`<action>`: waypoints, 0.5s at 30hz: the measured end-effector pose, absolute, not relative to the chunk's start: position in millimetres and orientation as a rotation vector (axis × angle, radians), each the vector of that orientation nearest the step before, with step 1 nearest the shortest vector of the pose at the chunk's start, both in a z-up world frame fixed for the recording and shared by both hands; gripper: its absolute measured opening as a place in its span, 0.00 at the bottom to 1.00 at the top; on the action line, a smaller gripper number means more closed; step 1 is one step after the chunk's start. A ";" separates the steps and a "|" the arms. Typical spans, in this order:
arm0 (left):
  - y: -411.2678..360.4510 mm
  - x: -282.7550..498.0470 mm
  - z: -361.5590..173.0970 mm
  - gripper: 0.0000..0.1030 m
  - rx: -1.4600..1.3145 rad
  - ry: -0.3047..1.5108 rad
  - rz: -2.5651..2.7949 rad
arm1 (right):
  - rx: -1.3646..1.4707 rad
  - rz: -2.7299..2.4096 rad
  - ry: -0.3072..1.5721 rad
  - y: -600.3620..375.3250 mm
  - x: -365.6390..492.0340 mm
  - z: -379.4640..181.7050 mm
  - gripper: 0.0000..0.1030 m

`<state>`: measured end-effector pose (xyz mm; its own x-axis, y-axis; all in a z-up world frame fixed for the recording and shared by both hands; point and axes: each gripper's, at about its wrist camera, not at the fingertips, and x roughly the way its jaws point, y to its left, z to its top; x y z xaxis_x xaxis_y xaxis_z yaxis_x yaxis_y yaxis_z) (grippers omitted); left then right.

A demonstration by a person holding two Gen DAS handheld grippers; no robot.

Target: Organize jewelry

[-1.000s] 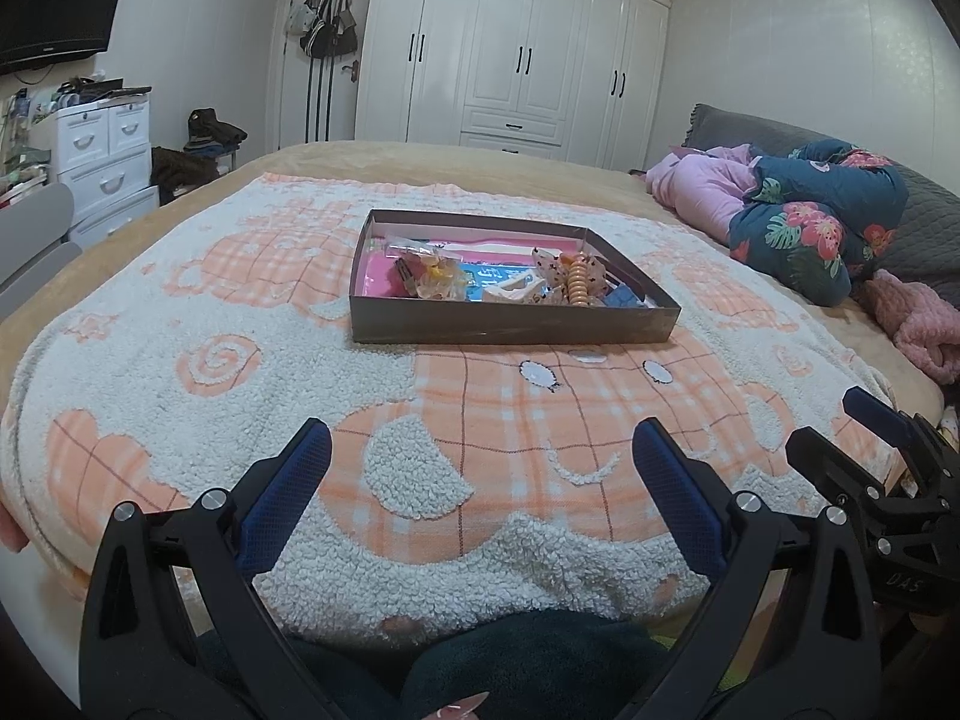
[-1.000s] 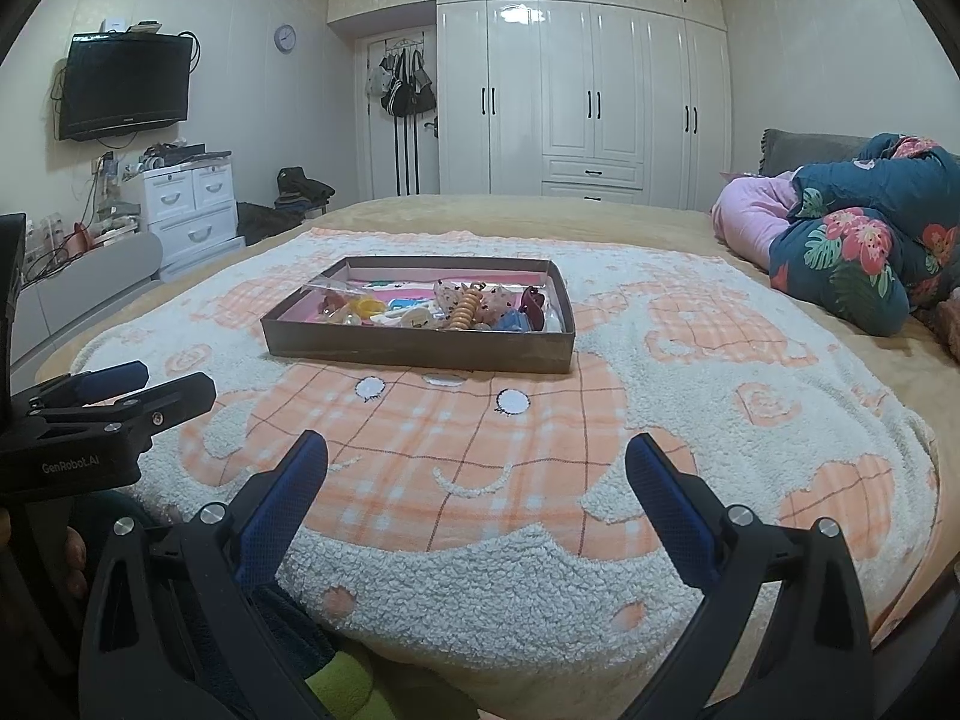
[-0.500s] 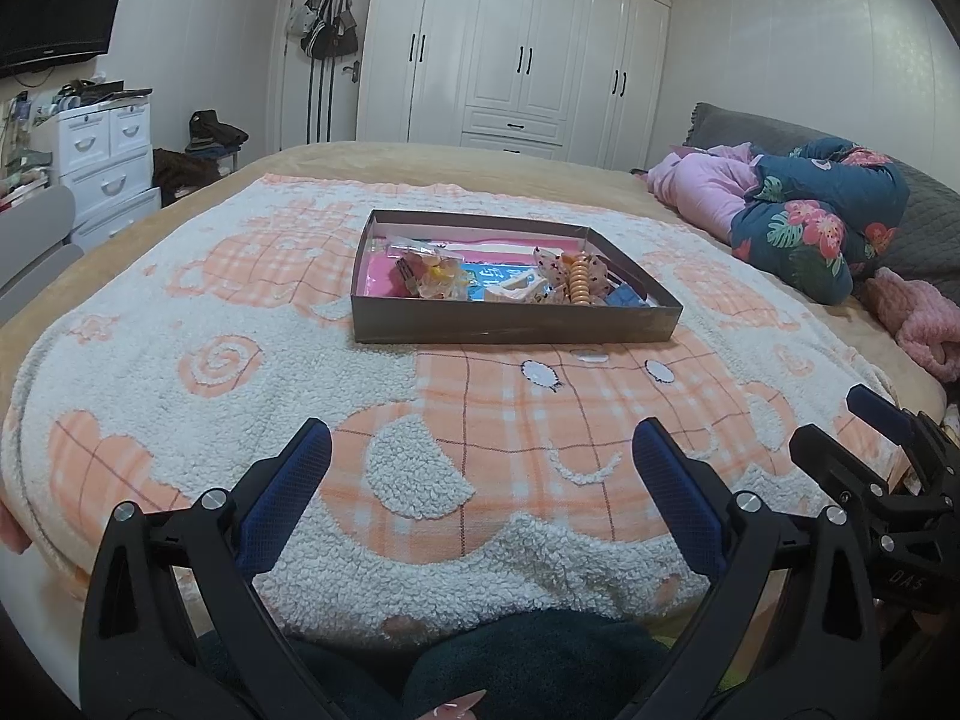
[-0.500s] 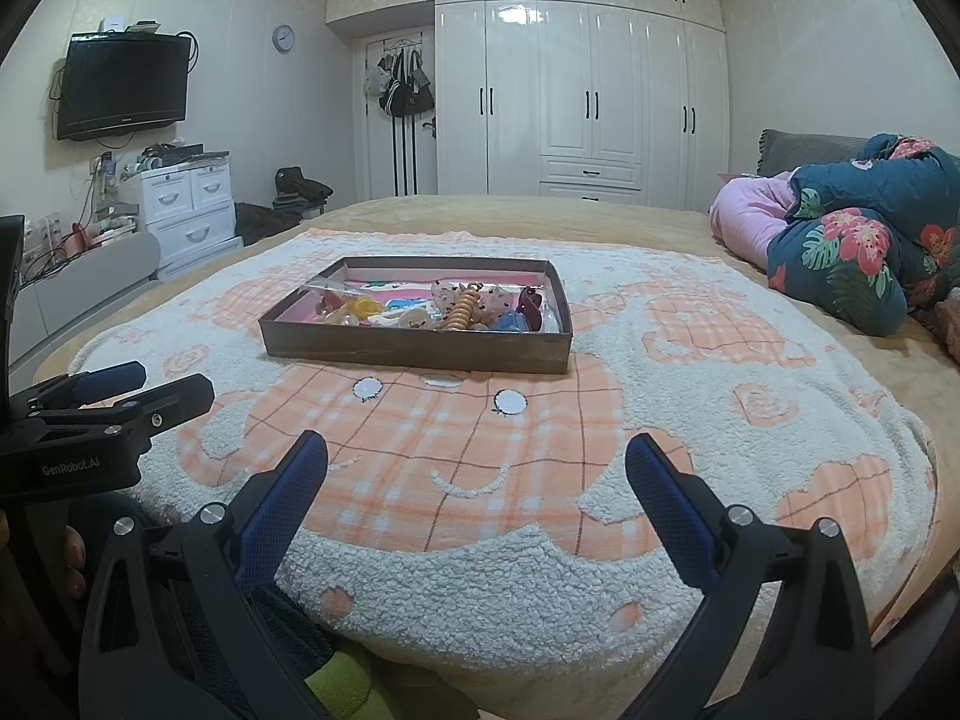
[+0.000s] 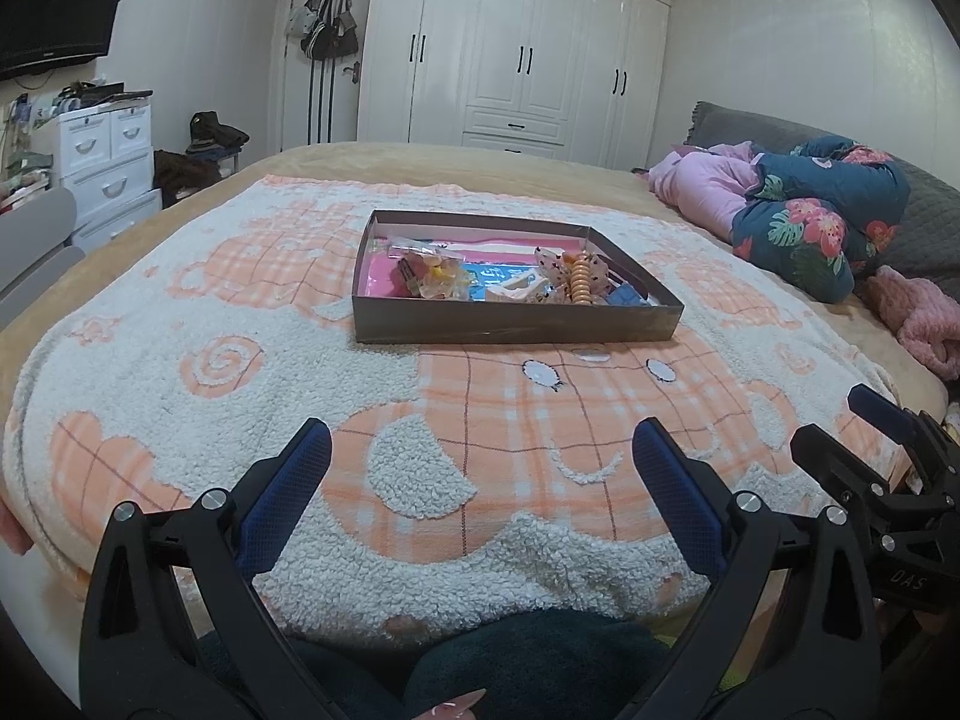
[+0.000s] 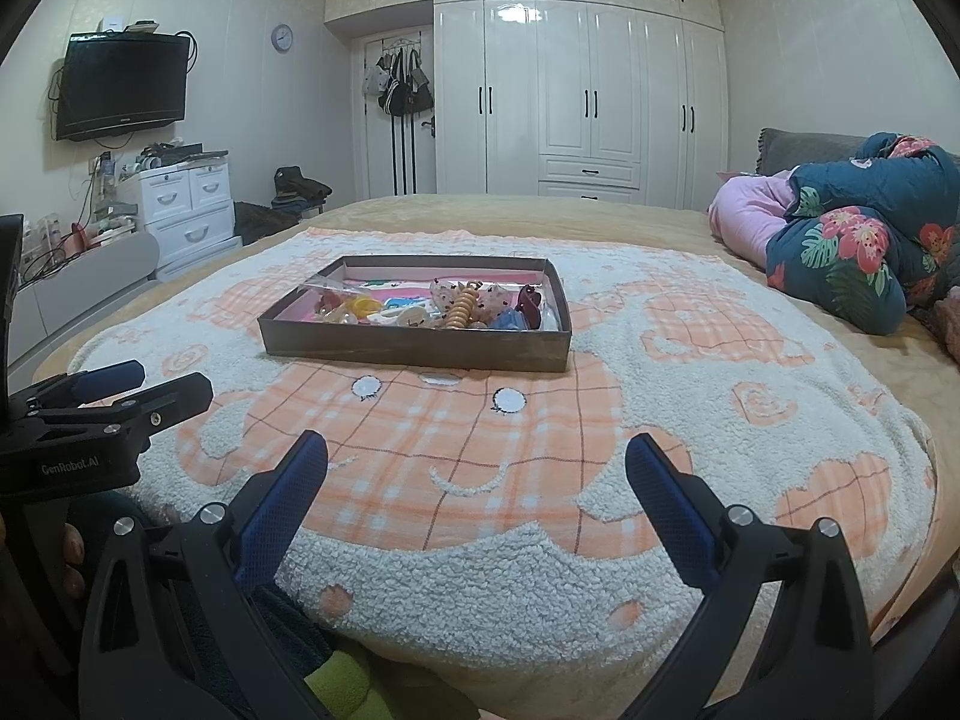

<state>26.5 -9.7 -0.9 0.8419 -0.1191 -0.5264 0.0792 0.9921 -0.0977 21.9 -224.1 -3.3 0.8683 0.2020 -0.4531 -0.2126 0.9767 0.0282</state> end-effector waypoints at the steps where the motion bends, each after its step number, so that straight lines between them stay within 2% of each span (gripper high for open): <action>1: -10.0 26.8 -1.2 0.89 -0.071 0.562 -0.105 | -0.023 0.217 0.472 -224.2 22.0 -3.5 0.94; 15: -9.7 28.0 -2.4 0.89 -0.077 0.565 -0.098 | -0.021 0.215 0.473 -224.0 21.5 -3.9 0.94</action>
